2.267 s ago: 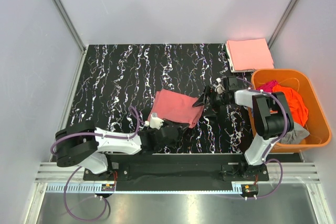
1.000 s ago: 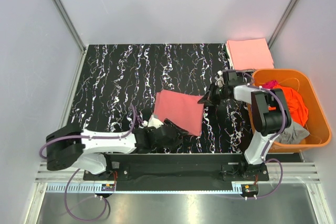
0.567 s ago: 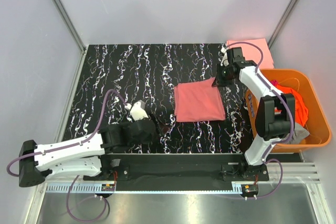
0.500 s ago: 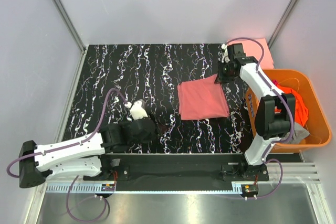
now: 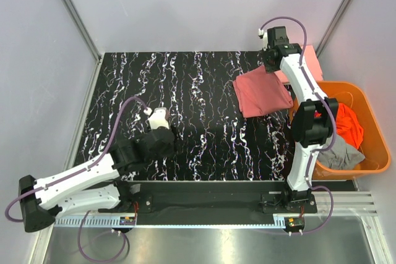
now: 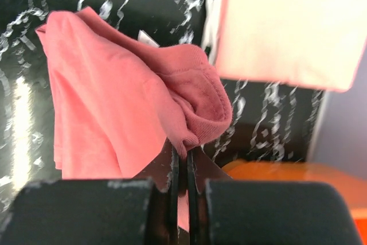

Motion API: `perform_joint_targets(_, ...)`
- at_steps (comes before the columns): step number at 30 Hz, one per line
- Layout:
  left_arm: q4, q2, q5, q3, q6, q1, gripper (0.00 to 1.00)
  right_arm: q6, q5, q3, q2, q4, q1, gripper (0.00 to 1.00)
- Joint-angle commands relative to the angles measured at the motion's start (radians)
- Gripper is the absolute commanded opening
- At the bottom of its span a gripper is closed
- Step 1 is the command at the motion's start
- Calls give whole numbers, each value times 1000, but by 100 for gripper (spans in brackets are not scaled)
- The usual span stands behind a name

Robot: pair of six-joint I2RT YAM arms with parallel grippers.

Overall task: Fold and stack the t-shirts
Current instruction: Neatly place the folded tshirt to the corner

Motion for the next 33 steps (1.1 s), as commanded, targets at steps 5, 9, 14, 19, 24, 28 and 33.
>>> perform_joint_targets(5, 10, -23, 29, -30, 55, 46, 58, -180, 67, 246, 118, -4, -24, 0)
perform_joint_targets(9, -4, -12, 34, -24, 73, 61, 58, -196, 79, 392, 193, -53, -31, 0)
perform_joint_targets(14, -6, 17, 41, -21, 91, 89, 59, -248, 87, 541, 257, -82, -31, 0)
perform_joint_targets(19, -4, 66, 81, -15, 118, 115, 58, -318, 64, 564, 251, -93, -35, 0)
perform_joint_targets(24, 10, 66, 95, -26, 130, 130, 58, -358, 58, 576, 222, -119, -37, 0)
perform_joint_targets(28, 19, 69, 110, -30, 134, 138, 58, -381, 65, 579, 182, -122, -40, 0)
perform_joint_targets(33, 27, 69, 130, -39, 138, 144, 58, -401, 64, 590, 158, -120, -52, 0)
